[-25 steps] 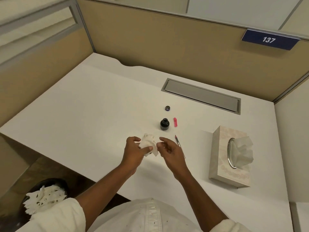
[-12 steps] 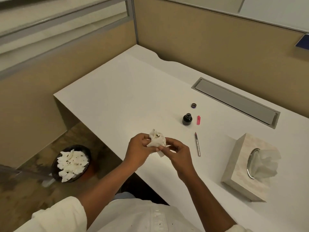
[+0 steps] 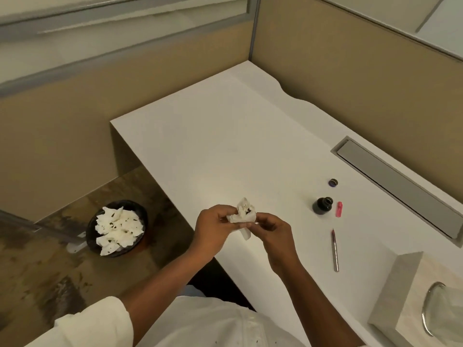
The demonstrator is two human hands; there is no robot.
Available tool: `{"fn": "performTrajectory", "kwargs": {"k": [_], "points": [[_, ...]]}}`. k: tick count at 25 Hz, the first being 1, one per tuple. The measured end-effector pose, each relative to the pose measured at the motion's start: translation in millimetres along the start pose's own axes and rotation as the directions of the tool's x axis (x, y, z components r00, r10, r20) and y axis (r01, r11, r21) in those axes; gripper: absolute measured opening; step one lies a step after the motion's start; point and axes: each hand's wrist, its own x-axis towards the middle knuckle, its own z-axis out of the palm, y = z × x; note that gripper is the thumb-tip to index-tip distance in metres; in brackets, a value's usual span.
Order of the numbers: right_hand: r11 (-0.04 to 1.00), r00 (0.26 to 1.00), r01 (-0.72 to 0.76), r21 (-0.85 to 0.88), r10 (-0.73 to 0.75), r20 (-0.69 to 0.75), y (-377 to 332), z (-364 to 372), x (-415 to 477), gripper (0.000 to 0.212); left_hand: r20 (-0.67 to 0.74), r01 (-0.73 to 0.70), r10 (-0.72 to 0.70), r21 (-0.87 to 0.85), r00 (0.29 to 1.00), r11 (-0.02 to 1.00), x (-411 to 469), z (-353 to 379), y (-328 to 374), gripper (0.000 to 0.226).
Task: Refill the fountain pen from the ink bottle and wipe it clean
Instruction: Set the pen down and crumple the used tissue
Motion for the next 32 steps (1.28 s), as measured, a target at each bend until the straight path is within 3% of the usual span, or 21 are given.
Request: {"fn": "performTrajectory", "kwargs": {"k": [4,8,12,15,17,19,21,23,25,27,29,32], "points": [[0.992,0.992,-0.017,-0.124,0.032,0.12,-9,64,47,0.028,-0.085,0.079,-0.08,-0.022,0.993,0.997,39,-65,-17,0.027],[0.962,0.957,-0.017,-0.271,0.094,0.274,-18,141,93,0.013,-0.192,0.15,-0.166,-0.098,0.967,0.984,67,-139,-36,0.025],[0.914,0.902,0.02,-0.406,0.158,0.401,-13,230,132,0.007,-0.282,0.188,-0.271,-0.29,0.92,0.938,84,-216,-66,0.024],[0.892,0.841,-0.048,-0.45,0.279,0.464,1,294,153,0.006,-0.344,0.166,-0.353,-0.47,0.87,0.867,91,-261,-103,0.022],[0.865,0.851,-0.077,-0.496,0.316,0.419,15,329,162,0.018,-0.443,0.15,-0.482,-0.599,0.756,0.786,102,-283,-140,0.021],[0.818,0.866,-0.059,-0.573,0.327,0.378,36,354,170,0.027,-0.563,0.209,-0.641,-0.644,0.521,0.736,121,-310,-191,0.028],[0.792,0.847,-0.042,-0.609,0.351,0.398,58,362,174,0.024,-0.661,0.406,-0.679,-0.552,0.32,0.728,142,-338,-247,0.037],[0.763,0.82,-0.073,-0.642,0.412,0.398,87,355,175,0.017,-0.696,0.541,-0.678,-0.485,0.237,0.687,163,-361,-300,0.037],[0.716,0.791,-0.142,-0.683,0.497,0.357,118,345,174,0.013,-0.709,0.626,-0.671,-0.426,0.217,0.653,185,-378,-346,0.035],[0.661,0.758,-0.208,-0.721,0.575,0.308,157,347,180,0.013,-0.717,0.698,-0.647,-0.324,0.26,0.639,208,-391,-394,0.032],[0.622,0.746,-0.186,-0.761,0.593,0.302,194,362,194,0.013,-0.724,0.731,-0.62,-0.241,0.303,0.639,231,-399,-434,0.03],[0.635,0.782,-0.099,-0.766,0.526,0.335,243,398,216,0.005,-0.754,0.753,-0.59,-0.202,0.288,0.627,255,-404,-481,0.027]]}}
